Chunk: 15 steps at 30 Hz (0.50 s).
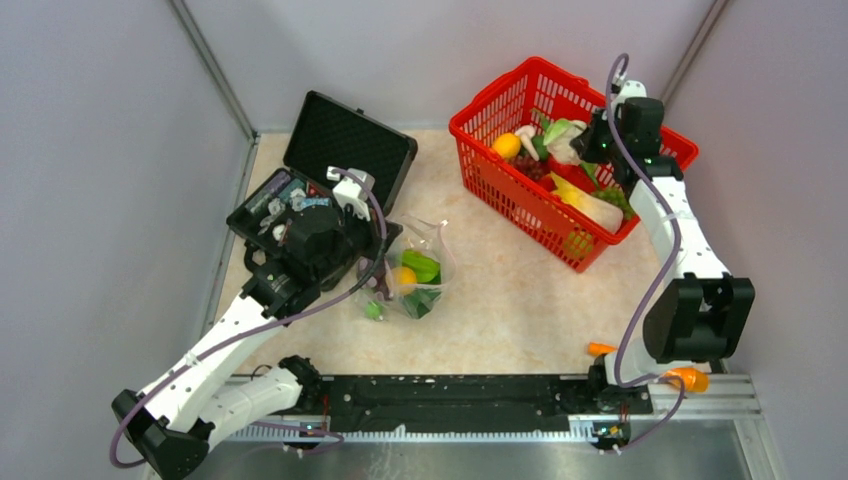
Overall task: Place the food in the zip-top bag and seal the zipper
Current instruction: Pick up the fake vegetable from the bin.
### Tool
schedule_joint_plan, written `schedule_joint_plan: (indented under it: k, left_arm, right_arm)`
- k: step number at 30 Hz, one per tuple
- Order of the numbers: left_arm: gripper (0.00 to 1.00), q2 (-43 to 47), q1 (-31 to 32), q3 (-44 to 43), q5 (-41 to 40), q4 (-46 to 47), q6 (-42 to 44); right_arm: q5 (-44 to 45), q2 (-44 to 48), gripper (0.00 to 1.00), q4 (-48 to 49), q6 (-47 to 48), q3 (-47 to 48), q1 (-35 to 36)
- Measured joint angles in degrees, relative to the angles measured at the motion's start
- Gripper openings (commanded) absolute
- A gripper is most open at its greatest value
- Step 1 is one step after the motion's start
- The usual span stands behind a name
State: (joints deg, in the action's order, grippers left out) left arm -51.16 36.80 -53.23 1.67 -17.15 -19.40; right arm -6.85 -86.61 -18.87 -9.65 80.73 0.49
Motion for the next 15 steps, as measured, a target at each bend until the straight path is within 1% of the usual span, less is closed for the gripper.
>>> schedule_joint_plan:
  k: [4, 9, 15]
  left_arm:
    - [0.00, 0.0, 0.0, 0.0, 0.0, 0.0, -0.1]
    - [0.00, -0.2, 0.0, 0.0, 0.0, 0.0, -0.2]
    - [0.00, -1.5, 0.0, 0.0, 0.0, 0.2, -0.2]
  right_arm:
    - [-5.7, 3.0, 0.00, 1.8, -0.7, -3.2, 0.0]
    - [-12.4, 10.7, 0.00, 5.3, -2.6, -7.3, 0.0]
    - [-24.5, 20.3, 0.00, 18.0, -10.7, -14.8, 0.7]
